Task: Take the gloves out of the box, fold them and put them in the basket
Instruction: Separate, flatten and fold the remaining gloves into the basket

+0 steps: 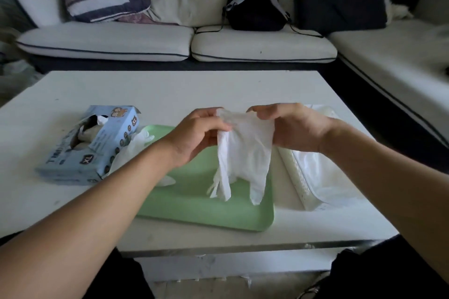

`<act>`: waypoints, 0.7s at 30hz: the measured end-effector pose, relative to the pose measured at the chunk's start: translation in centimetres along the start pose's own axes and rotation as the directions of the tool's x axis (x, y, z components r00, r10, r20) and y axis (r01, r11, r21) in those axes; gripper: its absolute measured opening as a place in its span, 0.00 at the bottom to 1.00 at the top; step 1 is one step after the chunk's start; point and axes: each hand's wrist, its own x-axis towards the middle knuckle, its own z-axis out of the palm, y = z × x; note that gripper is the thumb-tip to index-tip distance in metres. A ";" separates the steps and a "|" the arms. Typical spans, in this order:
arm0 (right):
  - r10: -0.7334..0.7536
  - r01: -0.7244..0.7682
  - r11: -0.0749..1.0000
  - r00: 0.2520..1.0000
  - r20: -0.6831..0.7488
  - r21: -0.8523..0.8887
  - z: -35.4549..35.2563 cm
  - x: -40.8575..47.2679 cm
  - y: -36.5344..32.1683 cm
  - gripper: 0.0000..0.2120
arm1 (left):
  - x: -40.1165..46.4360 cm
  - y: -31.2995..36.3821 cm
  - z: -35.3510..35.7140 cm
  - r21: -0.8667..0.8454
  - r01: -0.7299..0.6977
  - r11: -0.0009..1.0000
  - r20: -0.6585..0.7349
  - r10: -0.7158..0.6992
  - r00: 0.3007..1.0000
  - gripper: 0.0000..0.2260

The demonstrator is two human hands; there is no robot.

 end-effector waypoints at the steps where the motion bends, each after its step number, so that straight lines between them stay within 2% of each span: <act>1: -0.043 0.043 0.999 0.999 0.031 -0.017 0.2 -0.2 -0.1 0.23 | 0.0 0.5 0.5 -0.025 -0.008 1.000 -0.032 0.008 0.999 0.18; 2: -0.075 0.076 0.996 0.996 0.040 -0.038 0.5 -0.2 0.1 0.29 | 0.0 0.7 0.9 -0.043 -0.016 0.999 -0.056 0.014 0.998 0.21; 3: -0.103 0.103 0.993 0.995 0.017 -0.056 0.9 -0.4 0.2 0.31 | 0.1 1.1 1.4 -0.043 -0.025 0.999 -0.079 0.022 0.997 0.23; 5: -0.151 0.147 0.988 0.984 -0.098 -0.043 1.7 -0.3 0.6 0.24 | 0.2 1.6 2.0 -0.059 -0.039 0.998 -0.131 0.030 0.991 0.19; 8: -0.151 0.175 0.983 0.935 -0.321 0.047 1.8 -0.7 0.5 0.18 | 0.3 2.3 3.0 -0.073 -0.060 0.996 -0.204 0.044 0.978 0.02; 10: -0.128 0.177 0.981 0.904 -0.408 0.085 1.4 -1.5 0.3 0.15 | 0.4 2.4 3.4 -0.080 -0.063 0.995 -0.240 0.042 0.970 0.06; 13: -0.131 0.208 0.970 0.881 -0.455 0.123 0.8 -3.0 -1.0 0.14 | 0.5 3.3 4.9 -0.084 -0.101 0.991 -0.264 0.075 0.962 0.07; 15: -0.174 0.240 0.967 0.864 -0.473 0.083 0.4 -4.5 -2.7 0.12 | 0.4 4.2 6.4 -0.102 -0.125 0.987 -0.249 0.097 0.964 0.02; 17: -0.215 0.251 0.968 0.853 -0.476 0.011 -0.2 -6.5 -4.8 0.10 | 0.2 5.3 8.3 -0.116 -0.134 0.984 -0.196 0.109 0.975 0.05; 19: -0.223 0.226 0.973 0.852 -0.474 -0.052 -0.9 -8.4 -6.4 0.08 | 0.2 6.1 10.0 -0.110 -0.146 0.983 -0.149 0.129 0.980 0.09; 21: -0.195 0.167 0.981 0.850 -0.489 -0.100 -2.0 -10.5 -7.4 0.09 | 1.0 7.0 11.8 -0.108 -0.149 0.983 -0.146 0.132 0.980 0.05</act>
